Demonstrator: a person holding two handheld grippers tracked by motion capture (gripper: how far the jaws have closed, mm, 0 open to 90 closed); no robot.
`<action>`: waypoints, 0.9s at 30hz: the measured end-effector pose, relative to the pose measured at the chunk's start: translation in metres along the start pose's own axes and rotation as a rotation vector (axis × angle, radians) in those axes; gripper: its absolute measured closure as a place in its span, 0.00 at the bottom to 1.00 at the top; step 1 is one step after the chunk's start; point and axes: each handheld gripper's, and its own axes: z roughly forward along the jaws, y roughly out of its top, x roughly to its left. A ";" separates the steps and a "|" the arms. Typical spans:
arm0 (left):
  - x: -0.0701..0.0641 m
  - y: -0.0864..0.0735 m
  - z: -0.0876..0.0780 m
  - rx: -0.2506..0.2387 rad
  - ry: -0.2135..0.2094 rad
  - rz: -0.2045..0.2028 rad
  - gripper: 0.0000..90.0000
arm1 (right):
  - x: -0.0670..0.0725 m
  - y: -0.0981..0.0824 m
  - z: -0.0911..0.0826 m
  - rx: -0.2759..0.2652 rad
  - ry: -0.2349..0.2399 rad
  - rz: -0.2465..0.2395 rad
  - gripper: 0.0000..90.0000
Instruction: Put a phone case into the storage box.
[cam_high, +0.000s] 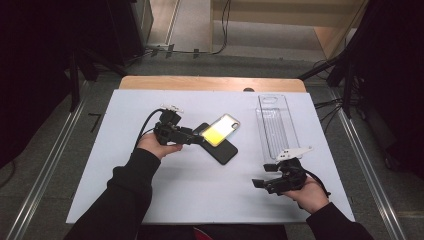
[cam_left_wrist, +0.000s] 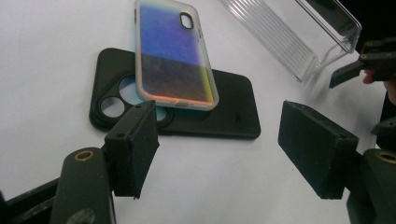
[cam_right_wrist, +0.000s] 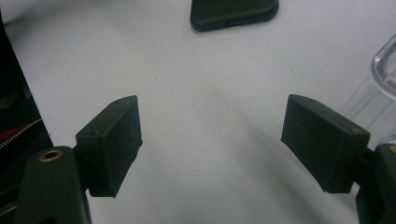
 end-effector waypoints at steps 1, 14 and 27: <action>0.000 0.002 0.002 0.007 0.003 0.006 0.31 | 0.000 0.000 0.000 0.000 0.000 0.000 0.20; 0.000 0.034 0.032 0.064 0.042 0.043 0.46 | 0.000 0.000 0.001 0.003 0.002 -0.006 0.20; 0.012 0.032 0.059 0.107 0.103 0.047 1.00 | 0.000 0.000 0.001 0.010 0.000 -0.010 0.21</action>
